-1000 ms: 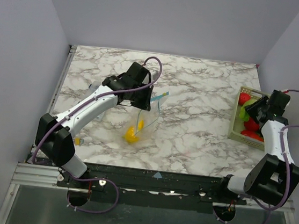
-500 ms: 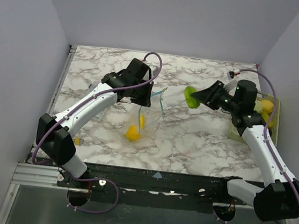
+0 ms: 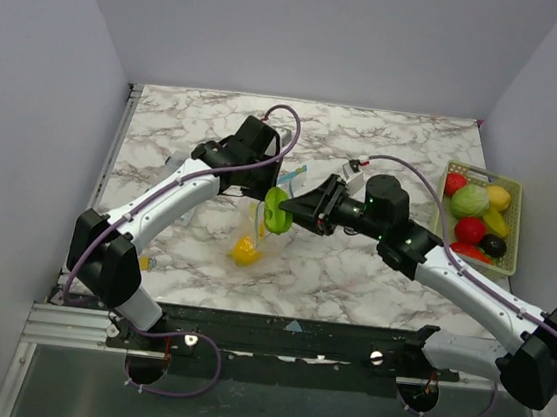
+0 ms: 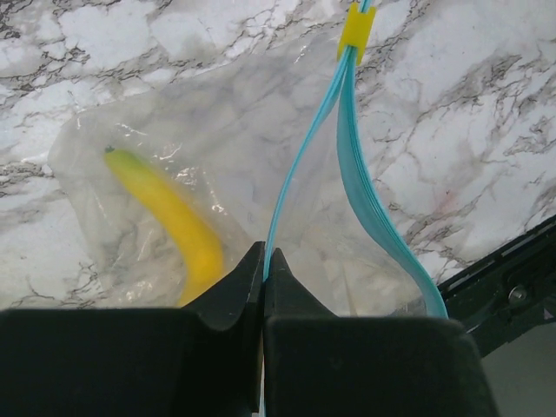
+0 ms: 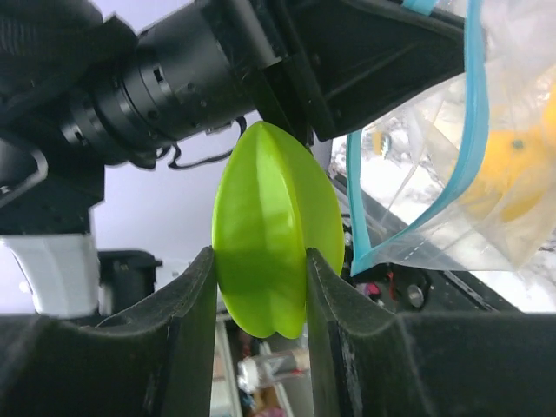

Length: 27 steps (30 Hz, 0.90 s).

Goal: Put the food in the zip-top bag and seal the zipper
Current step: Place the fake fruit in the zipper food storage bag.

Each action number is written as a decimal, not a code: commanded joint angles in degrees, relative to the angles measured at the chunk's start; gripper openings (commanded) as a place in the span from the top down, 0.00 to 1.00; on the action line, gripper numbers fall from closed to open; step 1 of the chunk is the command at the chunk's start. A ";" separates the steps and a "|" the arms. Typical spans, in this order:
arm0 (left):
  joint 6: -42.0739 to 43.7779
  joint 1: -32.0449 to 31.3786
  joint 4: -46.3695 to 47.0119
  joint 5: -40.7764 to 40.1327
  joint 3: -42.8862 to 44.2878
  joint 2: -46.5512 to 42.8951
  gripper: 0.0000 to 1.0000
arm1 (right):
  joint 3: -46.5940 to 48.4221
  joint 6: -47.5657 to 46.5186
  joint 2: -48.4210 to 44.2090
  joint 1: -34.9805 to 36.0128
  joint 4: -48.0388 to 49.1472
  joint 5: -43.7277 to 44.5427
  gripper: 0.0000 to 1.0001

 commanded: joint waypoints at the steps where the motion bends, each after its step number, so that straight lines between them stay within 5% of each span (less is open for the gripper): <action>1: -2.99 -0.67 4.12 -1.14 -2.53 -4.51 1.00 | -2.35 10.27 -1.11 0.72 -5.77 13.48 0.99; 16: -4.59 -0.52 6.44 -0.42 -4.72 -8.80 1.00 | -1.29 10.50 1.74 1.37 -10.44 15.74 0.99; 27: -4.51 -0.54 7.43 0.91 -6.07 -10.17 1.00 | 6.89 3.66 9.17 6.04 -14.18 36.78 0.94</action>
